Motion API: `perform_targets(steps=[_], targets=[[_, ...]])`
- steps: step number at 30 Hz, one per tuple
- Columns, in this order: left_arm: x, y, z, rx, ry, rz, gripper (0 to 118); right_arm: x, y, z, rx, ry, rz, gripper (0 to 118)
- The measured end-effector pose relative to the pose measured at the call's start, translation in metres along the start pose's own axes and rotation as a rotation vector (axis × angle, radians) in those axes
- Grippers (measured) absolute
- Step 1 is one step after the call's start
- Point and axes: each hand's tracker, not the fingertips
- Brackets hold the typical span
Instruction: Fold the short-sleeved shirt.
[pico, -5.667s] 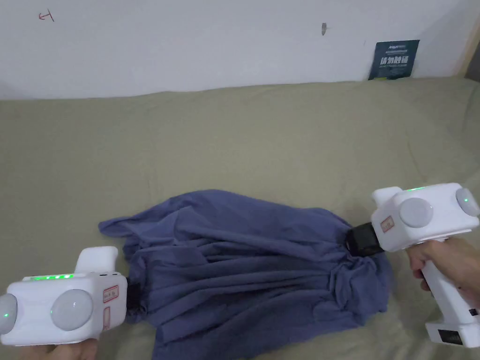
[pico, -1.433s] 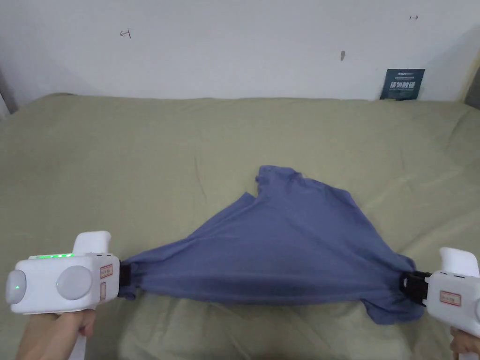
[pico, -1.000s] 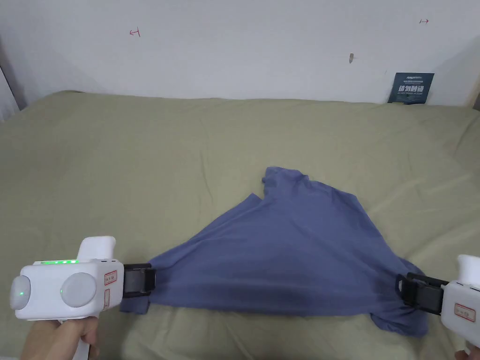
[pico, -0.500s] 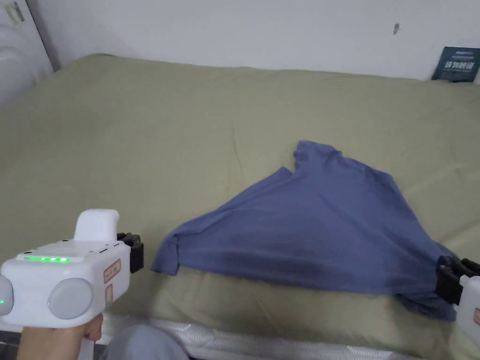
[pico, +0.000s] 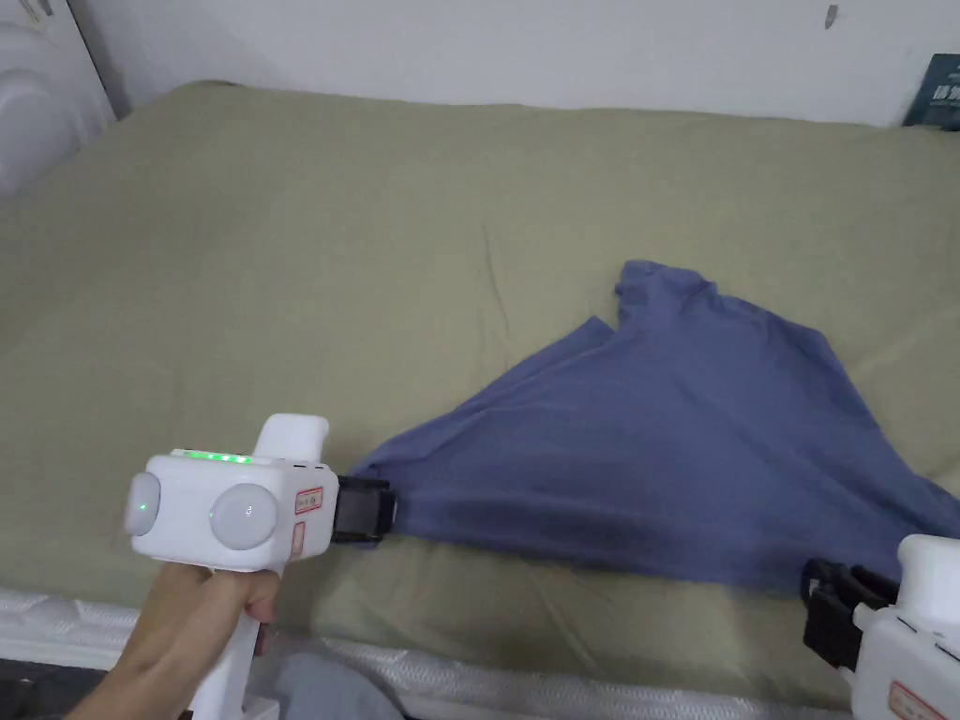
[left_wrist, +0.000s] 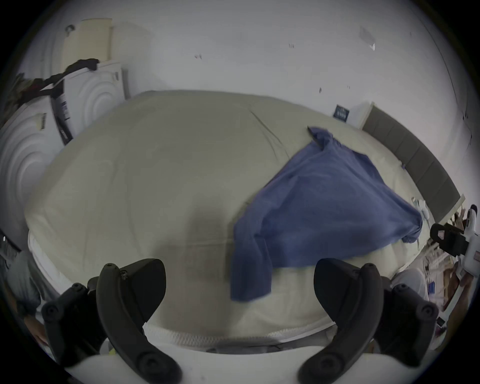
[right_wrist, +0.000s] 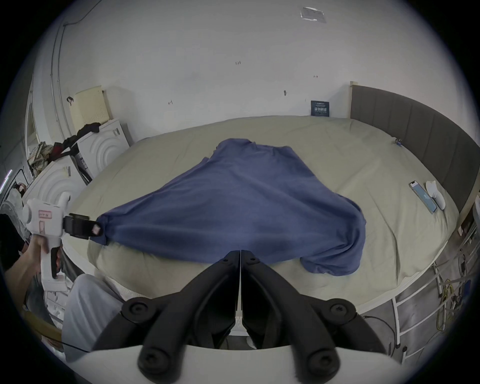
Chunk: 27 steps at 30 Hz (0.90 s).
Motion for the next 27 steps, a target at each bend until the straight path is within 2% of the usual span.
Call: perform_targets(steps=[1,2,3,4,11,15,23,25,26,27], targets=[[-0.002,0.003,-0.004,-0.006,0.005,0.003,77,0.000,0.000,-0.002,-0.003,0.000,0.000,5],[-0.005,0.005,-0.008,-0.005,0.002,0.013,40,0.000,-0.001,-0.003,-0.006,0.002,-0.001,5],[-0.010,0.006,-0.013,-0.008,-0.001,0.012,12,0.000,-0.001,-0.005,-0.010,0.005,-0.003,5],[-0.014,0.007,-0.014,-0.008,-0.012,0.015,4,0.000,0.000,-0.007,-0.015,0.010,-0.005,5],[0.002,0.004,0.001,0.011,0.029,-0.031,3,0.004,0.012,-0.024,-0.044,0.013,-0.002,5],[0.000,0.006,0.002,-0.005,-0.002,-0.010,3,0.018,0.036,-0.049,-0.060,-0.006,0.010,5],[-0.004,0.011,0.003,0.007,-0.028,0.012,3,0.067,0.148,-0.170,-0.089,-0.053,0.080,7],[-0.005,0.013,0.002,0.007,-0.028,0.024,3,0.075,0.179,-0.206,-0.095,-0.078,0.110,16],[-0.005,0.014,0.002,0.004,-0.028,0.029,3,0.078,0.194,-0.224,-0.095,-0.104,0.134,35],[-0.005,0.014,0.002,0.004,-0.029,0.031,3,0.081,0.207,-0.240,-0.099,-0.100,0.152,61]])
